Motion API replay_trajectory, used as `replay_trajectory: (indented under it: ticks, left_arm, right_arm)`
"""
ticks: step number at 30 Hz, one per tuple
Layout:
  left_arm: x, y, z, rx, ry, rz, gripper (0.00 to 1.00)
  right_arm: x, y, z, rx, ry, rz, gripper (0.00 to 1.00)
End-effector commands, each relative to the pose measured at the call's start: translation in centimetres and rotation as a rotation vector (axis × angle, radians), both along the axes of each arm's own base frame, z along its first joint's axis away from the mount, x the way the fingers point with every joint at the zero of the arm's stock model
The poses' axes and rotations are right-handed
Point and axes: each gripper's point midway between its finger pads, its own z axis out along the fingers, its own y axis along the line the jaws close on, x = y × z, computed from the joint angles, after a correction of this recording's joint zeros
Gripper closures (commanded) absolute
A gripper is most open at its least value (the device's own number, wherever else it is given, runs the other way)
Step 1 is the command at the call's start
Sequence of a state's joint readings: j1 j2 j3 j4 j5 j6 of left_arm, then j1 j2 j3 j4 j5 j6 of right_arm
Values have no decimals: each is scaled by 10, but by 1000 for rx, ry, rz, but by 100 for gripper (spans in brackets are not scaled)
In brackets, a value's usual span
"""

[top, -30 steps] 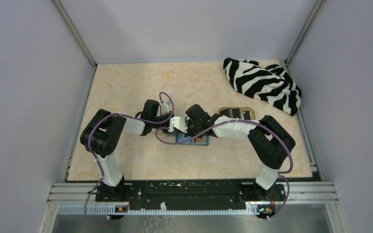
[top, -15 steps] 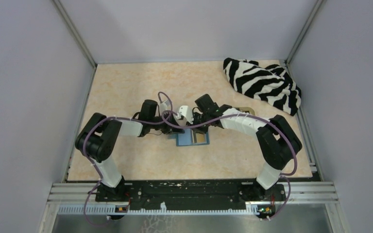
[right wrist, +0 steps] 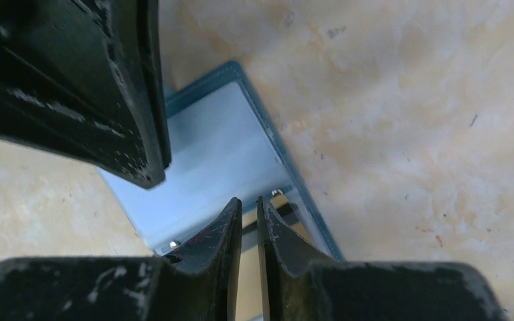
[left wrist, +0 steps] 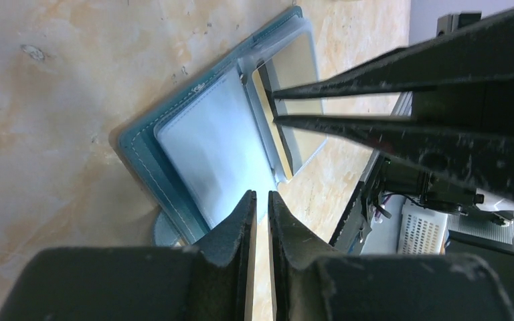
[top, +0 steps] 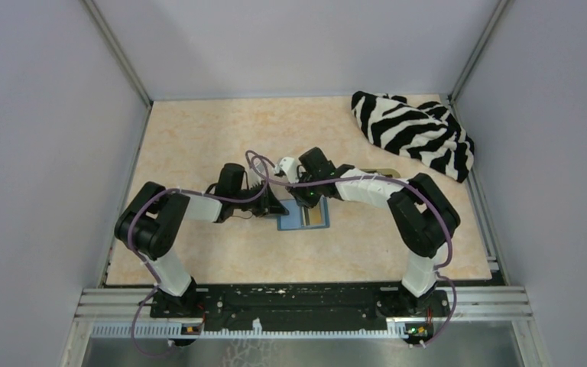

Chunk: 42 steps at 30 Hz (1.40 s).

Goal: Put the credit cards into the card holder
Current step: Insert the credit card into the card holder.

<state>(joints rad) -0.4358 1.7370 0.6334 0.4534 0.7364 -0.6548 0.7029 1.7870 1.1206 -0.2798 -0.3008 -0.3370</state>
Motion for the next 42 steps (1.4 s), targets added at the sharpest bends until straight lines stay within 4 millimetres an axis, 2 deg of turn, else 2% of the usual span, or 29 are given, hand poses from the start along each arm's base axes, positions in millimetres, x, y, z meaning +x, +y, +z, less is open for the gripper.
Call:
replay_trajectory:
  ticks: [1, 5, 12, 16, 21, 25, 30, 32, 34, 36, 39, 42]
  left_arm:
    - [6, -1, 2, -16, -41, 4, 83]
    - [4, -1, -4, -12, -32, 4, 84]
    - [3, -1, -6, -13, -29, 0, 84]
    - [3, 0, -5, -13, -32, 2, 84]
    - [3, -1, -1, -21, -46, 1, 84]
    - [4, -2, 10, -36, -78, -4, 83]
    - [12, -4, 40, -66, -185, -5, 80]
    - [14, -4, 50, -76, -218, -1, 80]
    - [15, -4, 58, -87, -234, 2, 81]
    - [16, -6, 57, -76, -223, 12, 84]
    - [19, -10, 45, -5, -203, 26, 88]
    - [20, -15, 33, 57, -190, 33, 94]
  right_arm:
    - [9, 29, 12, 35, -79, -59, 85]
    - [9, 27, 4, -9, -86, -62, 86]
    - [17, 3, -3, -138, -141, -67, 95]
    - [14, -4, 0, -174, -146, -33, 100]
    - [8, 0, 10, -145, -136, 7, 100]
    - [-5, 7, 29, -51, -79, 86, 99]
    - [-27, 9, 71, 120, -21, 218, 89]
    - [-24, 0, 82, 143, -36, 216, 80]
    - [-18, -12, 86, 131, -58, 208, 75]
    - [-10, -26, 82, 81, -74, 193, 75]
    - [6, -50, 74, -23, -122, 161, 77]
    - [6, -64, 65, -61, -77, 167, 83]
